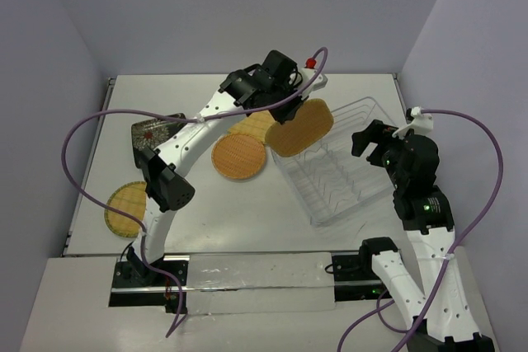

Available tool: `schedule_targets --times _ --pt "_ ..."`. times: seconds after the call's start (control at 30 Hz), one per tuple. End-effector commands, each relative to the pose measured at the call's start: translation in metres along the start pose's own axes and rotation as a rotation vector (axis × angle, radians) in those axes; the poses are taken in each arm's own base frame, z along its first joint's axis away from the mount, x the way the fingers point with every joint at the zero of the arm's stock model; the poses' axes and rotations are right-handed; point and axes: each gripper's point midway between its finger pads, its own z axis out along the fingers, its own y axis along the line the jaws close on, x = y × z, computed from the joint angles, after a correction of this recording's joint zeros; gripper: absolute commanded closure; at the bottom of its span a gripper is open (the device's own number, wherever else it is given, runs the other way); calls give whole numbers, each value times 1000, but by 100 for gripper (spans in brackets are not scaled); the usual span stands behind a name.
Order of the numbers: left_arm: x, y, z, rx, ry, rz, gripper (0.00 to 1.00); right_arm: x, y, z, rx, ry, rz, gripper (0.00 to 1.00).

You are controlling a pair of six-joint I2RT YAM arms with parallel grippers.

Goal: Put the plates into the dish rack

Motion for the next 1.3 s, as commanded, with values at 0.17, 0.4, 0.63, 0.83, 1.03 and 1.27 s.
schedule_targets --times 0.17,0.4,0.63,0.83,1.03,1.27 --pt "-37 17 2 -87 -135 -33 100 -2 -3 3 22 -16 5 7" --pt "-36 11 8 -68 -130 -3 100 1 -3 7 22 4 5 5" --pt "-27 0 32 -78 -85 72 97 1 -6 5 33 -3 6 4" --pt "-29 -5 39 -88 -88 94 77 4 -6 7 34 8 4 4" --pt "-25 -8 42 -73 -79 93 55 5 -7 8 40 10 4 4" --pt "-37 -11 33 -57 -125 87 50 6 -7 7 38 14 6 4"
